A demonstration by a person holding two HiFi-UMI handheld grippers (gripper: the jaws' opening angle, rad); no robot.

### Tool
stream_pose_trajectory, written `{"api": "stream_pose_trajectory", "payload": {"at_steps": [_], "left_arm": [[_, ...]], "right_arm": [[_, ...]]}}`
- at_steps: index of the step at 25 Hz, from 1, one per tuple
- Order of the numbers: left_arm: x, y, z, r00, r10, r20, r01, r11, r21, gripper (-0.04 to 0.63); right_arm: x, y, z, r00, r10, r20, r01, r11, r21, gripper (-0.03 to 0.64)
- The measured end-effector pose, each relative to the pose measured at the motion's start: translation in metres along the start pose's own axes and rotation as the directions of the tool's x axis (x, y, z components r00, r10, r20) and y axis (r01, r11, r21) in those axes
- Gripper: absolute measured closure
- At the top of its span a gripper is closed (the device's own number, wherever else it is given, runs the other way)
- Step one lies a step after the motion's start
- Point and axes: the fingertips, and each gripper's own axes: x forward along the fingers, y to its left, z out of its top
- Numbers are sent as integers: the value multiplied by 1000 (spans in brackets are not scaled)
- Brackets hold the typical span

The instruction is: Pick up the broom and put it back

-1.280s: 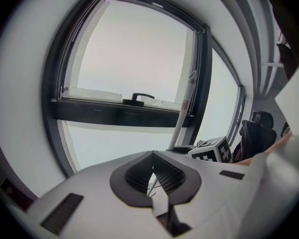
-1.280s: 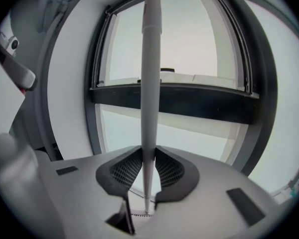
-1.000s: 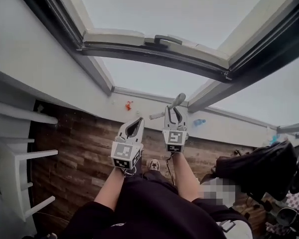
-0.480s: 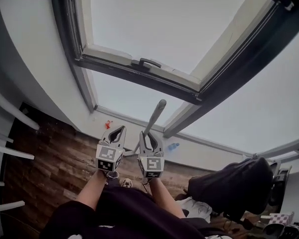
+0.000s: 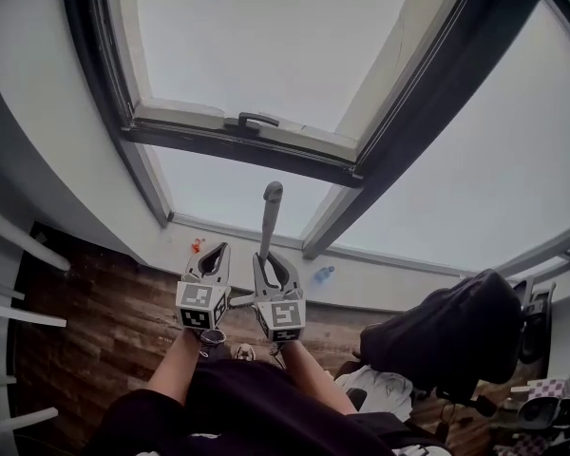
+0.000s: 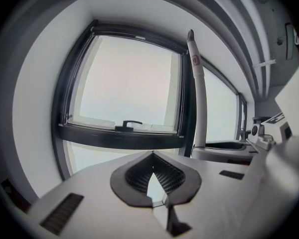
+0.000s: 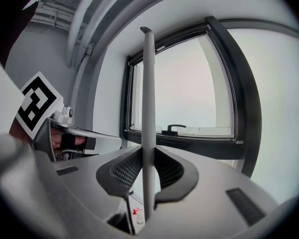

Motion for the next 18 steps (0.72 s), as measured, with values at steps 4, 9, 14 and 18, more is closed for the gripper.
{"api": "stream_pose_trajectory", "payload": {"at_steps": [4, 9, 14, 18], "left_arm": [[-9, 2, 1, 1000, 27, 2, -27, 999, 29, 594], [-24, 11, -6, 997, 71, 16, -71, 997, -11, 594], [-37, 28, -15, 991, 134, 3, -134, 991, -11, 594], [-48, 45, -15, 984, 178, 1, -178, 984, -20, 594]], "right_arm": [[-5, -6, 7, 1000, -3, 5, 3, 1000, -13, 528], [-1, -3, 8, 999, 27, 24, -26, 999, -40, 528], [6, 14, 14, 998, 68, -6, -68, 997, -37, 528], [16, 41, 5, 989, 148, 14, -148, 989, -28, 528]]}}
